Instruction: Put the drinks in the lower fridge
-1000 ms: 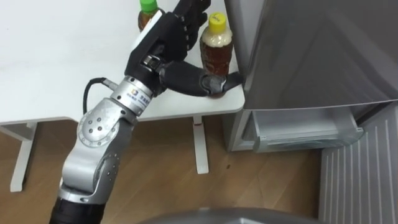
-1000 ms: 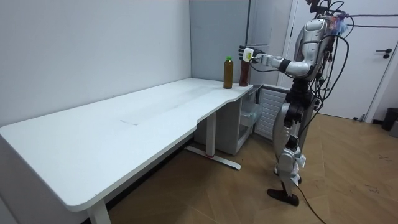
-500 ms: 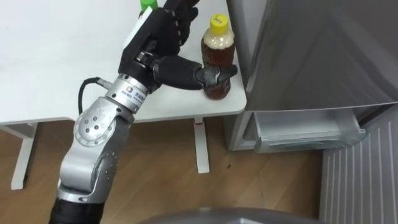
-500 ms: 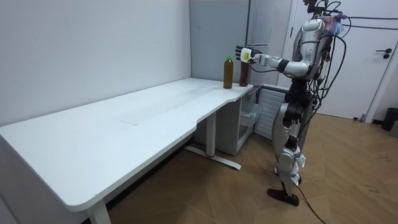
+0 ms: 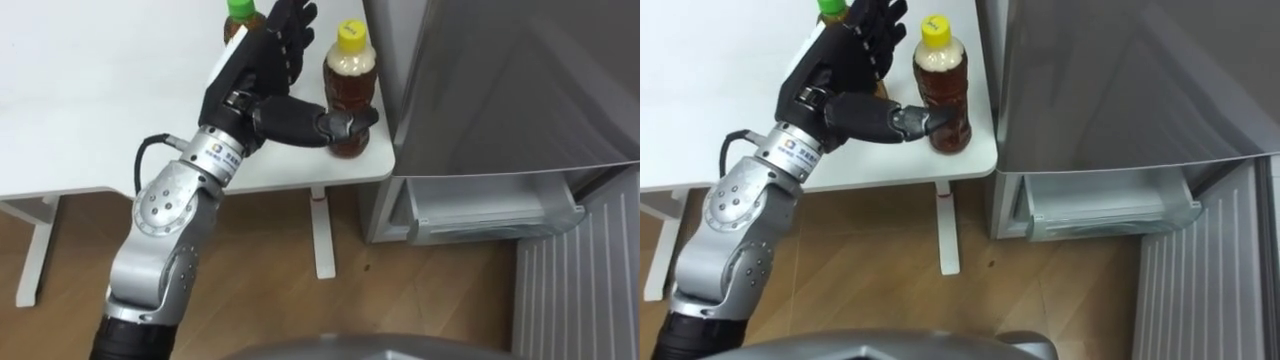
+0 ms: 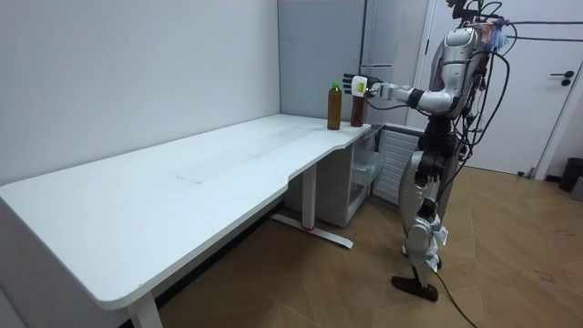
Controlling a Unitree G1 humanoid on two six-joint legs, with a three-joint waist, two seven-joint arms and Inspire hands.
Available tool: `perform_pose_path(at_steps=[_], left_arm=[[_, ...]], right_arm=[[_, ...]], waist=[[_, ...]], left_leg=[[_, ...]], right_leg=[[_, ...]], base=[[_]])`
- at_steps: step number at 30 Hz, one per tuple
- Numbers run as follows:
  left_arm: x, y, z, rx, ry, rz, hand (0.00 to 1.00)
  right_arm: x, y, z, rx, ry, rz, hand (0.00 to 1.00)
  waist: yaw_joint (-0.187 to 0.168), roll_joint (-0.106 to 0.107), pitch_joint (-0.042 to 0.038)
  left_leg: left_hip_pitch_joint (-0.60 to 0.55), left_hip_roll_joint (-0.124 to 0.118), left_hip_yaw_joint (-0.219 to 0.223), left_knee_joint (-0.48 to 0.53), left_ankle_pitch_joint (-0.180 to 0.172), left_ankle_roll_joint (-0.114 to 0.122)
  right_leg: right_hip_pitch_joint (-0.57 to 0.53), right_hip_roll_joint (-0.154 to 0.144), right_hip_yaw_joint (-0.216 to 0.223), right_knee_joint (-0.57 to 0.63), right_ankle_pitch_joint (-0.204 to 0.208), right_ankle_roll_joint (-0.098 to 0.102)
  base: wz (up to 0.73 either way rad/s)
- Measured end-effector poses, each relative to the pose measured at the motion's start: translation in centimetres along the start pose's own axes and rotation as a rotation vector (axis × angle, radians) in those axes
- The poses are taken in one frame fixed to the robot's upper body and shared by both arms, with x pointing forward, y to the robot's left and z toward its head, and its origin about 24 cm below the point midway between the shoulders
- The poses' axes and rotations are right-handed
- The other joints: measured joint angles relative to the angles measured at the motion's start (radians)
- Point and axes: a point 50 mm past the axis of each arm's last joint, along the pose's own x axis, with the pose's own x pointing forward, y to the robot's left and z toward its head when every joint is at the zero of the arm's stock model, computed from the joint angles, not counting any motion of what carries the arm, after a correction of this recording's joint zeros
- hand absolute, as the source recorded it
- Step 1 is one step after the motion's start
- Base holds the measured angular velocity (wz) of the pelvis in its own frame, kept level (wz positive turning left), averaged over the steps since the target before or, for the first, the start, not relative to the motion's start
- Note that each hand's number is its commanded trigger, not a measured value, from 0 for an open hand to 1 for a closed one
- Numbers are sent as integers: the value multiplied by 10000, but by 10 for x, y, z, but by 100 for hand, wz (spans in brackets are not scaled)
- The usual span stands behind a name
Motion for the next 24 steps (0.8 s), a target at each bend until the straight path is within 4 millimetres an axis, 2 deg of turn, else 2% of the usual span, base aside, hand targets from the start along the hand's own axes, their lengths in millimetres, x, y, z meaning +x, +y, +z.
perform_pose_path(at_steps=[7,13,16,18,20,24], left_arm=[[1,0,2,42,-60,-54,0],[3,-2,2,29,-94,-189,0],[3,-4,2,-7,-87,-231,0],[4,-5,0,-24,-20,-262,0],[4,-4,-2,-49,45,-226,0],[4,-2,-6,-103,245,-155,0]], right_arm=[[0,3,4,-22,-79,28,0],[0,4,8,-139,-168,14,0],[0,4,8,-134,-174,13,0],[0,4,8,-135,-176,8,0],[0,4,8,-171,-176,1,0],[0,4,8,-197,-162,-16,0]], waist=[[-95,-94,72],[-274,-45,42],[-290,44,-5],[-299,90,23],[-300,133,2],[-300,195,19]], left_leg=[[-43,2,17,-50,0,0],[-91,6,37,-47,0,0],[-74,13,36,-46,0,0],[-4,15,36,-48,0,0],[3,17,39,-43,0,0],[15,27,37,27,0,0]], right_leg=[[-17,5,35,-12,0,-1],[-94,0,38,21,5,-4],[-78,4,30,23,7,-7],[-2,5,35,27,9,-9],[2,10,57,37,10,-10],[48,19,74,60,16,-20]], base=[[0],[0],[0],[0],[0],[0]])
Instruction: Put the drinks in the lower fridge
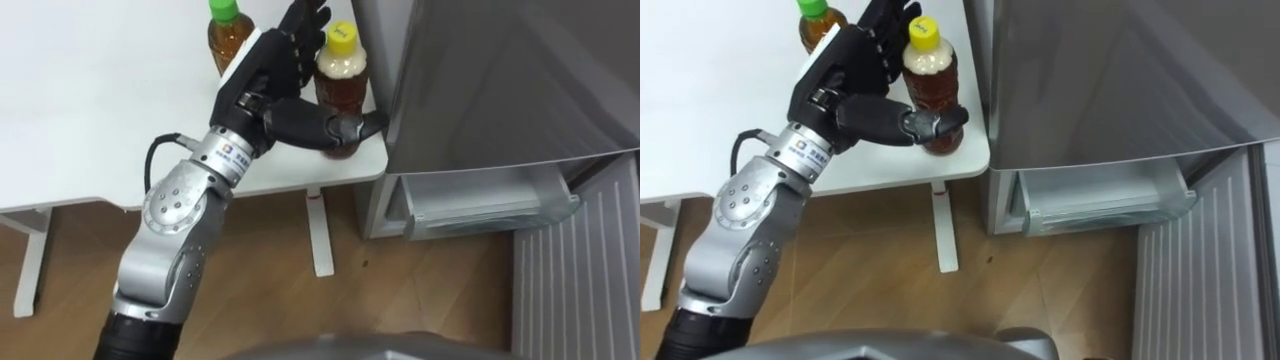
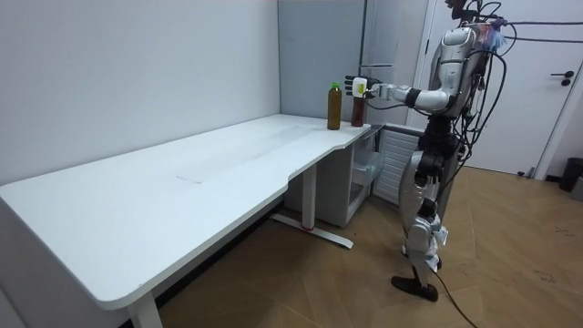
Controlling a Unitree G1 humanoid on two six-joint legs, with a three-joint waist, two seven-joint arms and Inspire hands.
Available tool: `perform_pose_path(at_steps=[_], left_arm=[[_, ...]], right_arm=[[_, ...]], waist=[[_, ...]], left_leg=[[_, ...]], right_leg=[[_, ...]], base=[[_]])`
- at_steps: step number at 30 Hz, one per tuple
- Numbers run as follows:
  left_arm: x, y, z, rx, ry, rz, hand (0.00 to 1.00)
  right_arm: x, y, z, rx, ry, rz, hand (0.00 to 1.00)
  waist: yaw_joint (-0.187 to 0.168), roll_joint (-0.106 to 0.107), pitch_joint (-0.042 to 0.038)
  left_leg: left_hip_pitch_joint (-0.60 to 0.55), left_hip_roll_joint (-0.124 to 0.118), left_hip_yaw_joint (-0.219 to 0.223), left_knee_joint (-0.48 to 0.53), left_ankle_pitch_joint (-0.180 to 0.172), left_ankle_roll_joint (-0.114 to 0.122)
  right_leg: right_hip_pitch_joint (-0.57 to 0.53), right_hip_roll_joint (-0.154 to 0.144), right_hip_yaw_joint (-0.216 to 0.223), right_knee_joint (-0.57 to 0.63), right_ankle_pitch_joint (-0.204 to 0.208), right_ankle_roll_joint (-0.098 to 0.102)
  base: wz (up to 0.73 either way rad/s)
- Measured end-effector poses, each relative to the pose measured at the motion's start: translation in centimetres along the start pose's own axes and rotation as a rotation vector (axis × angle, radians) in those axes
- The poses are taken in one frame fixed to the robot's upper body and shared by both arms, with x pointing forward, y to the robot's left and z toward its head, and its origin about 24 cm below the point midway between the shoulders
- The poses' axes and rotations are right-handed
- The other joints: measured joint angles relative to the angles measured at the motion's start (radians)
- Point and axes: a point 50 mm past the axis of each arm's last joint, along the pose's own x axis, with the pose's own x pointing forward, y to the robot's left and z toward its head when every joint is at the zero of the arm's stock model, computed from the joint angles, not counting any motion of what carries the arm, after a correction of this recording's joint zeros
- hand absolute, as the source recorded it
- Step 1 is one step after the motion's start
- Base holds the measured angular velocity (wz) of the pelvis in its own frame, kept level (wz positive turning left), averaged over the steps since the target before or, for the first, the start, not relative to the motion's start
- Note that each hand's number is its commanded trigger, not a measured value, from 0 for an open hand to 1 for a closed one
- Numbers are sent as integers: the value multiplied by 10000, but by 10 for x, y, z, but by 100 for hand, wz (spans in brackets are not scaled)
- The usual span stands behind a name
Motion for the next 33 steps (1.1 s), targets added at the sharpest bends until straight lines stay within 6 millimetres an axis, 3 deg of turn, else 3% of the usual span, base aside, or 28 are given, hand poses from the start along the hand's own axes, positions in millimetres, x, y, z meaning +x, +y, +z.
perform_pose_path(at_steps=[12,33], left_arm=[[-1,2,-10,73,547,-65,0],[-2,3,-21,-118,1272,36,0]], right_arm=[[0,0,0,-3,10,-7,0],[0,-2,-1,38,286,-350,0]], waist=[[-42,-36,27],[-165,-5,5]], left_leg=[[-15,4,16,-10,0,0],[-15,2,43,-74,0,-1]], right_leg=[[-44,11,19,-38,-6,4],[-39,11,24,-54,-5,3]], base=[[0],[0]])
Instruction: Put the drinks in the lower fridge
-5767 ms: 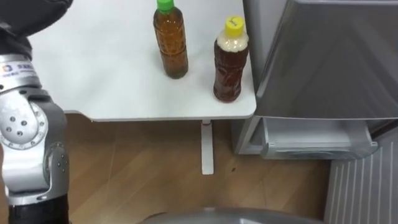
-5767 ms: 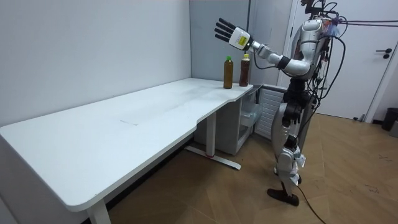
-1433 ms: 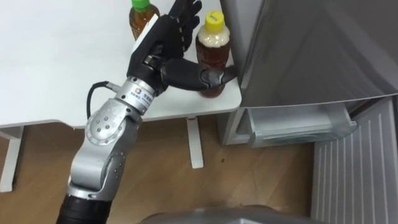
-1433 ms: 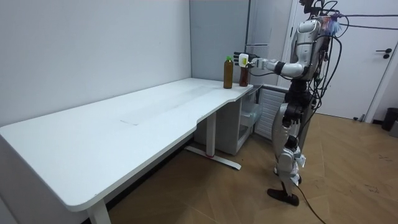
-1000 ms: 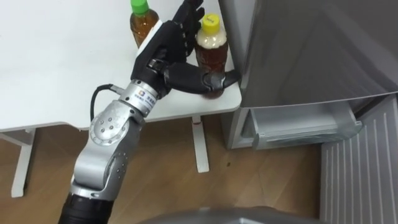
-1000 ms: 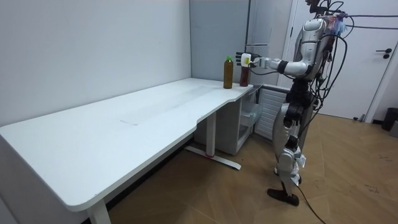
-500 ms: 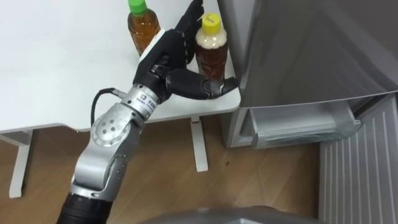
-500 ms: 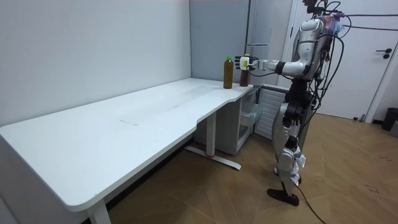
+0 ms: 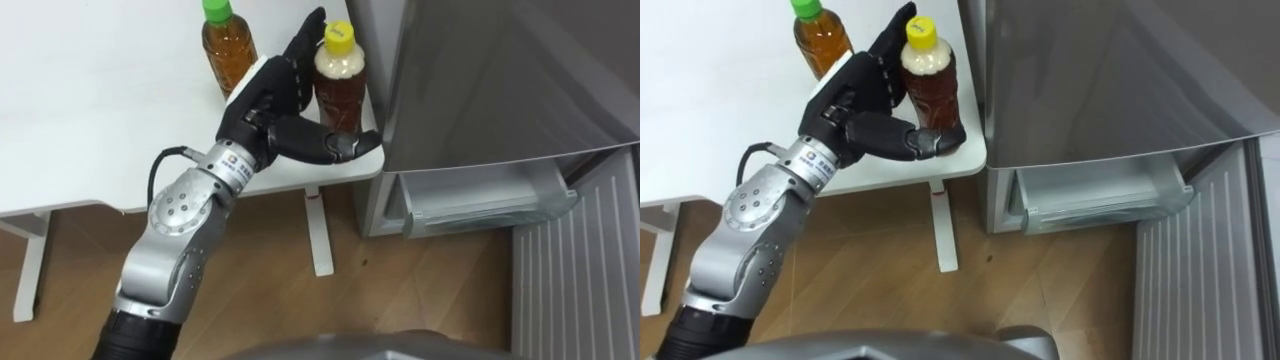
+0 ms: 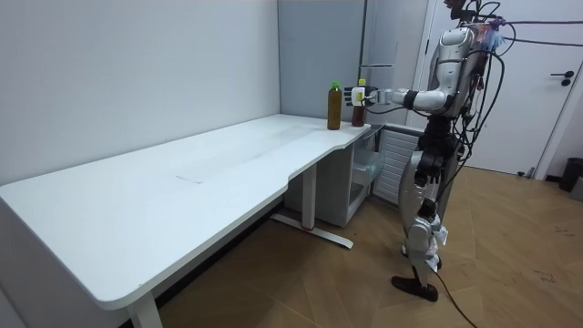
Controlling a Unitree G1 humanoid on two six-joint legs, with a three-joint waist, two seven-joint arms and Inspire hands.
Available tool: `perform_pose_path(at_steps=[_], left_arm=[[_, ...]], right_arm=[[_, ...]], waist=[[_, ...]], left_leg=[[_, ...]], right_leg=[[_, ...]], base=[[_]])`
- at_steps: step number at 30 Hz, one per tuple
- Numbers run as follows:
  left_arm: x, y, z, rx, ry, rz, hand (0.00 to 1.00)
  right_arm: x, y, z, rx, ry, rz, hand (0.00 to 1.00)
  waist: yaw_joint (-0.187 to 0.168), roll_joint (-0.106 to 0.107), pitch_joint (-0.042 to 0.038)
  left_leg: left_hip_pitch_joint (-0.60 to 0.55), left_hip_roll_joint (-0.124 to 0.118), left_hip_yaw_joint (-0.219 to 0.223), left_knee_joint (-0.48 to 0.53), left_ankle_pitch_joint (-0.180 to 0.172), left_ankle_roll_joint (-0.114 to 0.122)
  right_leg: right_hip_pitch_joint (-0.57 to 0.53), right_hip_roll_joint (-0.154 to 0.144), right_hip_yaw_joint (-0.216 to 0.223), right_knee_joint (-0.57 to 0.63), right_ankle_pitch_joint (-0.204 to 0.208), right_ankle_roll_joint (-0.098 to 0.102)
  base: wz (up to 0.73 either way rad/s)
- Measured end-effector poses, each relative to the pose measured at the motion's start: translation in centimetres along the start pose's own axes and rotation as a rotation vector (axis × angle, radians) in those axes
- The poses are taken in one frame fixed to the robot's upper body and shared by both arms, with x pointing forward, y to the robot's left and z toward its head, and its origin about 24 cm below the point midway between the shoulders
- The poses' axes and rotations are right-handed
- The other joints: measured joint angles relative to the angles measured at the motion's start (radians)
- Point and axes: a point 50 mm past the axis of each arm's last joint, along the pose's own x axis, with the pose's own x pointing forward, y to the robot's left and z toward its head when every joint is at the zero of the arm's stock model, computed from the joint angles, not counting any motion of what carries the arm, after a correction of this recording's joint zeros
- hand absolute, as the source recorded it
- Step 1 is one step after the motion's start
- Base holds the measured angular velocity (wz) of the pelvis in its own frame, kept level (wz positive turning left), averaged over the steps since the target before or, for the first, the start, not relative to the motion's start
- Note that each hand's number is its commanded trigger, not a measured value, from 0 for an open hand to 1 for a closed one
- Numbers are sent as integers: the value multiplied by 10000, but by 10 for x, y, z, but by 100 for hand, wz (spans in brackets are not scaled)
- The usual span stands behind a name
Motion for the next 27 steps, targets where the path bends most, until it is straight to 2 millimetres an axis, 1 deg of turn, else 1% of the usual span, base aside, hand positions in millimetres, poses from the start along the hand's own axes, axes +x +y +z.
perform_pose_path(at_steps=[5,9,13,18,22,24,27], left_arm=[[0,1,-2,145,184,198,0],[0,4,-10,485,674,335,0],[1,5,-13,730,957,391,0],[10,9,-15,559,1053,386,0],[13,10,-13,112,907,404,0],[14,10,-12,-25,818,485,0],[20,14,-10,56,848,540,0]], right_arm=[[0,0,0,-12,73,-4,0],[0,0,0,-24,69,-4,0],[0,0,0,-37,79,19,0],[0,0,0,-32,36,3,0],[0,0,1,-52,7,-17,0],[0,-1,2,-63,-42,-27,0],[0,-1,3,-70,-74,-36,0]], waist=[[-14,40,-25],[-48,45,-27],[-54,42,-25],[-79,38,-21],[-68,38,-21],[-59,50,-19],[-60,69,-6]], left_leg=[[-1,1,12,-4,0,0],[-2,1,3,3,0,0],[0,1,3,5,0,0],[-6,1,3,31,0,0],[9,3,37,1,0,0],[23,30,161,-1,0,0],[30,49,175,-7,0,-1]], right_leg=[[-1,-1,-12,-1,0,0],[4,-1,-17,5,2,-2],[-2,-4,-20,18,2,-2],[-28,-5,-32,-17,2,-2],[-28,-5,-11,-14,2,-2],[-25,11,75,16,5,-5],[-20,32,101,19,18,-25]], base=[[0],[0],[0],[0],[-1],[-9],[-2]])
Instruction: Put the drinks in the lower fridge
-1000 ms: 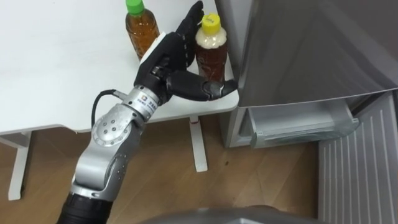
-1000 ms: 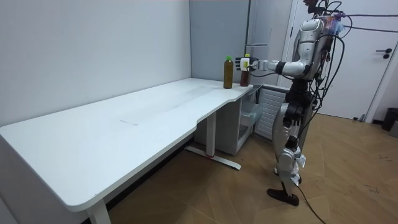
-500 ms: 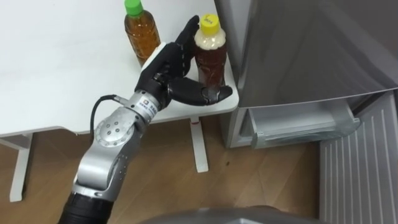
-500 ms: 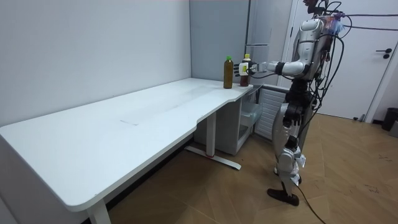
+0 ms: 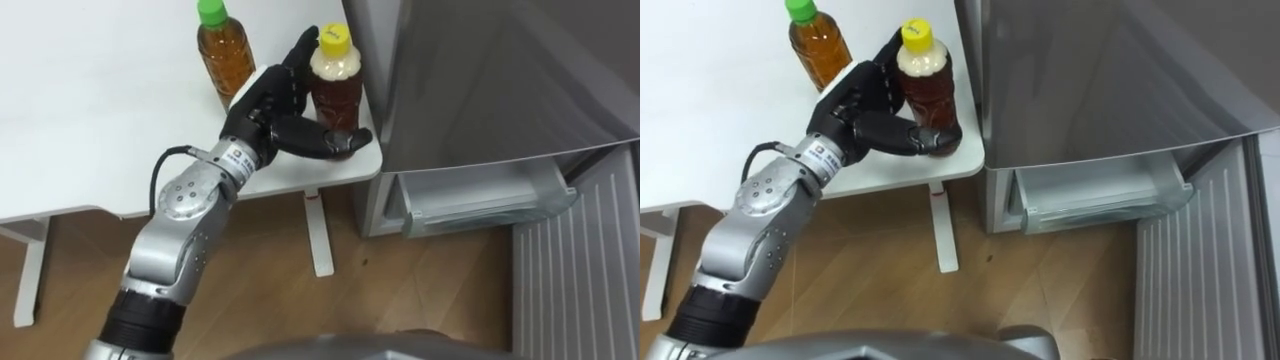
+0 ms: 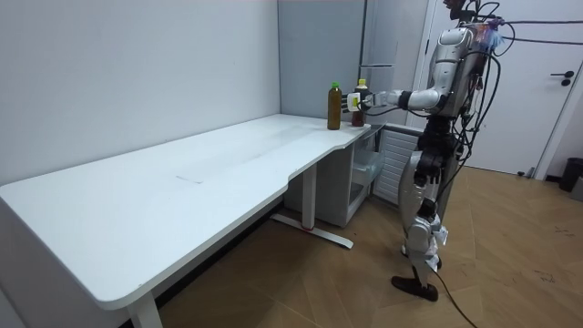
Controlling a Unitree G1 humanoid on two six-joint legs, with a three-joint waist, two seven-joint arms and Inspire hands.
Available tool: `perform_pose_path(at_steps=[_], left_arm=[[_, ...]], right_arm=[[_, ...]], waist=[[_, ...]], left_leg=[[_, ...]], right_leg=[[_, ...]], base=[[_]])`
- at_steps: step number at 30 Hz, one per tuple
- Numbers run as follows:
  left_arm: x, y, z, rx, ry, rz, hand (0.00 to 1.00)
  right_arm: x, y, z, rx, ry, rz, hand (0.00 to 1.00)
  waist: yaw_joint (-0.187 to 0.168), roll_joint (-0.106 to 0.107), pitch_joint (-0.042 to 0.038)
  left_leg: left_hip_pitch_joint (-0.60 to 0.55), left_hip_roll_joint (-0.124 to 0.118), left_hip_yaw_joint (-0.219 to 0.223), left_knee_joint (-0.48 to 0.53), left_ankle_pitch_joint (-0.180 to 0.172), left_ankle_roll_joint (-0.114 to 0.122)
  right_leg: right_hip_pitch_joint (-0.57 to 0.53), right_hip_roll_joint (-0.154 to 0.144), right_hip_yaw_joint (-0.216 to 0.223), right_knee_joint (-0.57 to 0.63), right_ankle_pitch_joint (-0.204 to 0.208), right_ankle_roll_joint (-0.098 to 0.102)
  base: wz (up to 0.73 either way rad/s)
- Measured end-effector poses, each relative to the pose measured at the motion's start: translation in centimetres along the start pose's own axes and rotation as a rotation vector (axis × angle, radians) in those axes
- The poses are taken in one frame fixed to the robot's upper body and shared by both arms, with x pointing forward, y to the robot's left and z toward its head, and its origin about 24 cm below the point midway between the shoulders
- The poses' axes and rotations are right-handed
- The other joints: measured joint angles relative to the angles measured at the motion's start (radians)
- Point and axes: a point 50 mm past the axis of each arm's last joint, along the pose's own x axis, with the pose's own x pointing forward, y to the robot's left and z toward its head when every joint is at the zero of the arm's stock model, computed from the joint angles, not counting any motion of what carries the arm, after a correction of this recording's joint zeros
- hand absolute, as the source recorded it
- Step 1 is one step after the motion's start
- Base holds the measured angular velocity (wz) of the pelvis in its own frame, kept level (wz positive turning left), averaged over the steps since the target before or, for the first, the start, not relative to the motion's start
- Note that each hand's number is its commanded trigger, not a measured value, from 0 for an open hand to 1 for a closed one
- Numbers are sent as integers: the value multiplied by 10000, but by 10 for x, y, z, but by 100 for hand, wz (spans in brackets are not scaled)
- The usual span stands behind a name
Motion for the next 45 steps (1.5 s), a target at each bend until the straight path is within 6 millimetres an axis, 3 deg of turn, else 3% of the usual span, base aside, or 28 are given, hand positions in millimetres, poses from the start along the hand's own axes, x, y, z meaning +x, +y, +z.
perform_pose_path(at_steps=[5,17,18,19,21,28,45], left_arm=[[4,2,2,-74,-30,94,0],[6,2,4,-459,-141,41,0],[6,2,4,-463,-127,46,25],[6,2,3,-464,-122,48,42],[7,2,4,-458,-132,43,100],[14,1,17,-255,-520,-129,100],[15,3,10,-330,-189,58,100]], right_arm=[[0,-1,1,-14,-33,-13,0],[0,1,1,-344,11,300,0],[0,2,1,-393,15,341,0],[0,2,1,-393,15,350,0],[0,2,2,-395,2,367,0],[0,1,4,-413,-43,408,0],[-1,0,7,-376,-12,286,0]], waist=[[-1,26,38],[-5,18,43],[-3,18,43],[-2,18,43],[-4,18,43],[1,17,41],[-36,23,29]], left_leg=[[59,32,77,-15,1,-1],[80,30,85,-13,1,-2],[78,30,85,-14,1,-2],[77,29,85,-15,1,-2],[60,30,88,-20,1,-2],[-8,32,87,-20,1,-3],[-16,36,87,-18,3,-5]], right_leg=[[0,37,135,7,15,-25],[-25,39,156,-2,17,-20],[-33,39,156,-4,17,-20],[-40,39,155,-7,16,-20],[-71,39,155,-5,17,-20],[-83,40,147,14,21,-23],[-92,42,140,16,44,-26]], base=[[-6],[0],[0],[0],[0],[0],[0]])
